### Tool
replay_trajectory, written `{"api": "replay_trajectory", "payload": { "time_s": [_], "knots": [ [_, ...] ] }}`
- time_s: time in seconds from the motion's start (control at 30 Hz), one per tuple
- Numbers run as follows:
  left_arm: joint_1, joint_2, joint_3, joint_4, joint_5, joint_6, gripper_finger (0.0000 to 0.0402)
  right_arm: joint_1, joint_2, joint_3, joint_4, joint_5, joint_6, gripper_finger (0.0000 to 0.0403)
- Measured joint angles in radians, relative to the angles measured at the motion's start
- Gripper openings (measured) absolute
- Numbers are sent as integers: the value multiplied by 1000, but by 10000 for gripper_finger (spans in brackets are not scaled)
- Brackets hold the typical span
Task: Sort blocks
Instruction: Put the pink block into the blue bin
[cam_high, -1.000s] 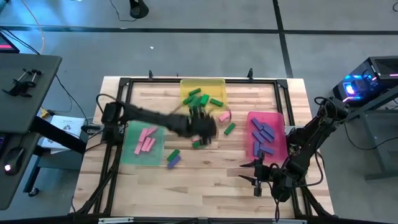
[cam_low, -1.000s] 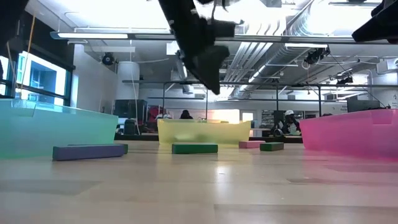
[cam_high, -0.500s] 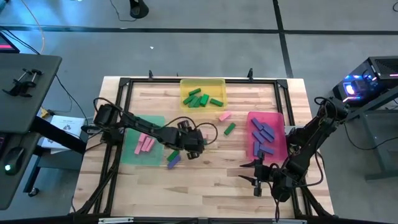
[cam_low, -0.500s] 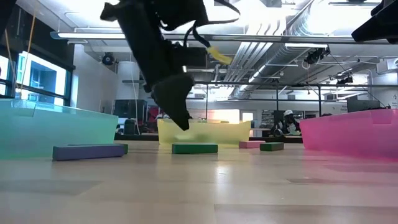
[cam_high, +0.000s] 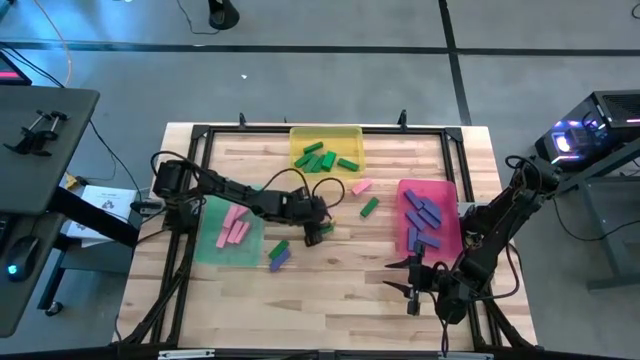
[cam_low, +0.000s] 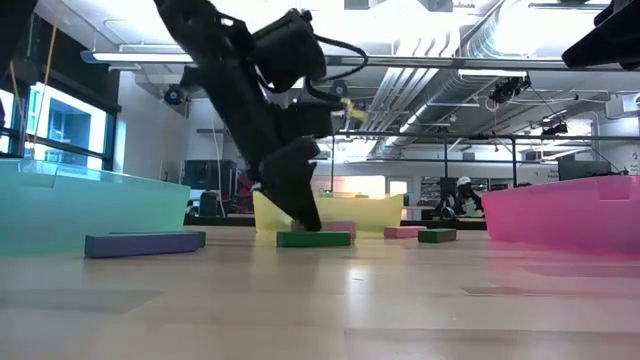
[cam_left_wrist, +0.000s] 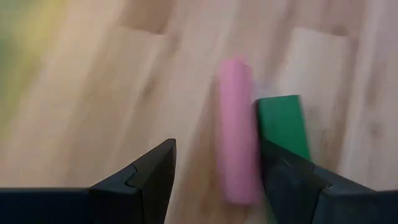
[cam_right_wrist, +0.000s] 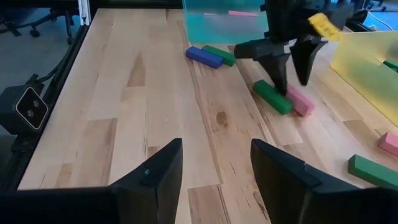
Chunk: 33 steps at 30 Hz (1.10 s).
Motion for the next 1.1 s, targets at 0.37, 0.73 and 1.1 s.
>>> {"api": "replay_trajectory", "payload": {
  "time_s": [0.37,0.73,1.1],
  "knots": [
    [22,1,-88,133,69,5,208,0,0,0,0,0,0,174],
    [6,3,-156,323,75,-1,77,0,0,0,0,0,0,174],
    [-198,-191,-102,141,-374,-136,32,0,0,0,-2,0,0,174]
  ]
}}
